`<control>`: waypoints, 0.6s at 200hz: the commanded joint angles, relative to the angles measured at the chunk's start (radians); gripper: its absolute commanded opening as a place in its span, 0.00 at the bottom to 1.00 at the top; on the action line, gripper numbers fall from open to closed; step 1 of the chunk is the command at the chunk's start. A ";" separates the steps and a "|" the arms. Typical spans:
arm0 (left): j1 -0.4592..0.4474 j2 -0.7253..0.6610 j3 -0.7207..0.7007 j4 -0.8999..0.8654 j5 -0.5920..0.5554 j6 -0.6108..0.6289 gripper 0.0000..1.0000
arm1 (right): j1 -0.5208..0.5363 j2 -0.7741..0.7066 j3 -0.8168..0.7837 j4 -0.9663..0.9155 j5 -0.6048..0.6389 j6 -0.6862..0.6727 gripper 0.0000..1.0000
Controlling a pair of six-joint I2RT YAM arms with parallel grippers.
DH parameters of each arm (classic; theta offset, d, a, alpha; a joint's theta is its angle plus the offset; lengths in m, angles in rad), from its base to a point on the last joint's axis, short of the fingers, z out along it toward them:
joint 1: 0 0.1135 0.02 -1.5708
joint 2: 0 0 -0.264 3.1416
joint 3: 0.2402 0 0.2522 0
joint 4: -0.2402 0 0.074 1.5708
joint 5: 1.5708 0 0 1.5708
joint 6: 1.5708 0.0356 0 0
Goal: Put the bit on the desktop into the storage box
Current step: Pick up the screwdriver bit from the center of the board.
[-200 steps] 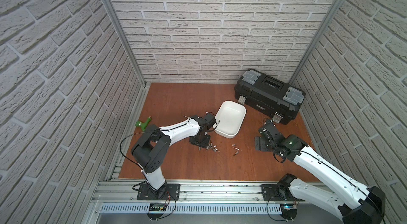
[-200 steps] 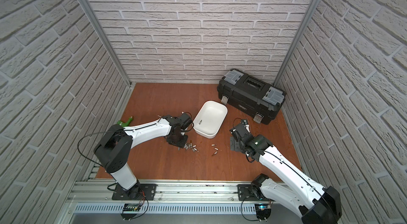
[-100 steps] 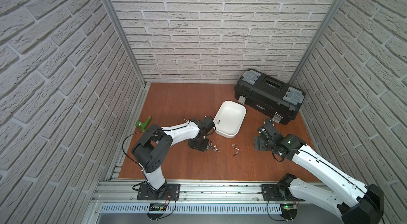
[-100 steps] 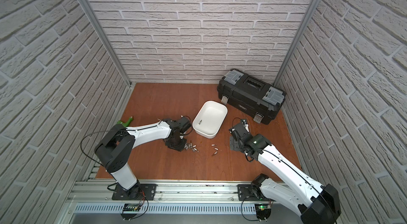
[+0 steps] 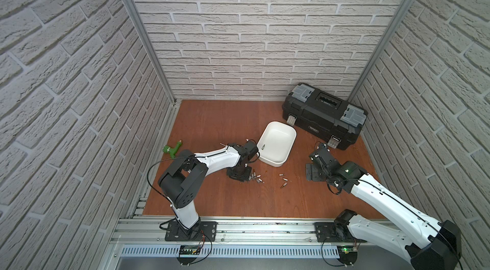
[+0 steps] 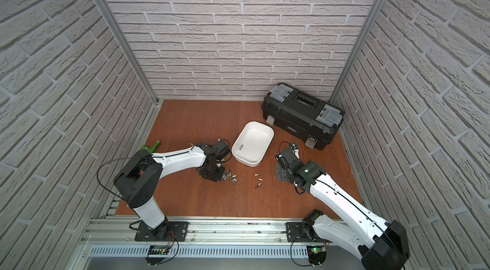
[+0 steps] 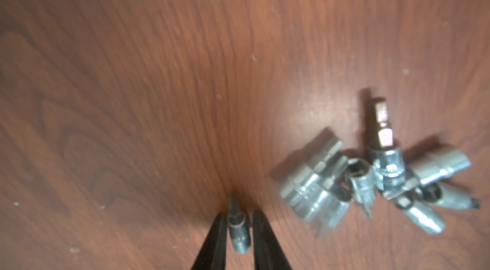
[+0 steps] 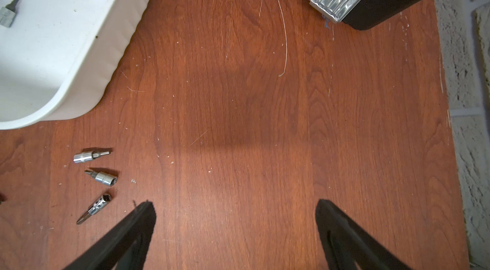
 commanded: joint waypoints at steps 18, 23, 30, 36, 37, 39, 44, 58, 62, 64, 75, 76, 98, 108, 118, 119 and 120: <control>0.005 0.029 -0.014 0.016 -0.011 0.008 0.18 | 0.004 -0.007 0.017 0.022 0.027 0.022 0.99; 0.005 0.028 -0.012 0.016 -0.011 0.009 0.17 | 0.003 -0.007 0.017 0.021 0.030 0.021 0.99; 0.004 0.024 -0.012 0.015 -0.013 0.009 0.17 | 0.005 -0.008 0.017 0.021 0.030 0.022 0.99; 0.004 0.019 -0.012 0.014 -0.013 0.008 0.16 | 0.004 -0.011 0.018 0.020 0.031 0.021 0.99; 0.004 0.018 -0.012 0.014 -0.014 0.009 0.16 | 0.004 -0.011 0.018 0.020 0.032 0.021 0.99; 0.004 0.017 -0.012 0.014 -0.014 0.009 0.16 | 0.004 -0.011 0.018 0.020 0.033 0.021 0.99; 0.005 0.012 -0.012 0.014 -0.016 0.009 0.16 | 0.004 -0.011 0.020 0.019 0.034 0.020 0.99; 0.003 -0.003 -0.010 0.008 -0.022 0.011 0.14 | 0.004 -0.014 0.021 0.017 0.037 0.019 0.99; 0.005 -0.007 -0.009 0.007 -0.023 0.010 0.13 | 0.004 -0.014 0.021 0.017 0.037 0.019 0.99; 0.005 -0.008 -0.008 0.006 -0.024 0.010 0.13 | 0.004 -0.015 0.022 0.017 0.036 0.018 0.99; 0.005 -0.021 -0.006 0.001 -0.029 0.013 0.13 | 0.004 -0.016 0.022 0.016 0.037 0.019 0.99; 0.005 -0.021 -0.006 0.000 -0.029 0.013 0.13 | 0.004 -0.016 0.022 0.016 0.037 0.018 0.99; 0.005 -0.049 0.003 -0.011 -0.038 0.015 0.13 | 0.004 -0.019 0.021 0.016 0.037 0.020 0.99; 0.005 -0.065 0.010 -0.016 -0.042 0.018 0.13 | 0.004 -0.021 0.021 0.013 0.038 0.020 0.99; 0.004 -0.078 0.019 -0.021 -0.040 0.026 0.13 | 0.004 -0.023 0.021 0.014 0.040 0.020 0.99; 0.004 -0.079 0.019 -0.022 -0.040 0.027 0.13 | 0.004 -0.023 0.022 0.013 0.041 0.019 0.99; 0.005 -0.081 0.020 -0.023 -0.040 0.028 0.13 | 0.004 -0.024 0.022 0.014 0.041 0.018 0.99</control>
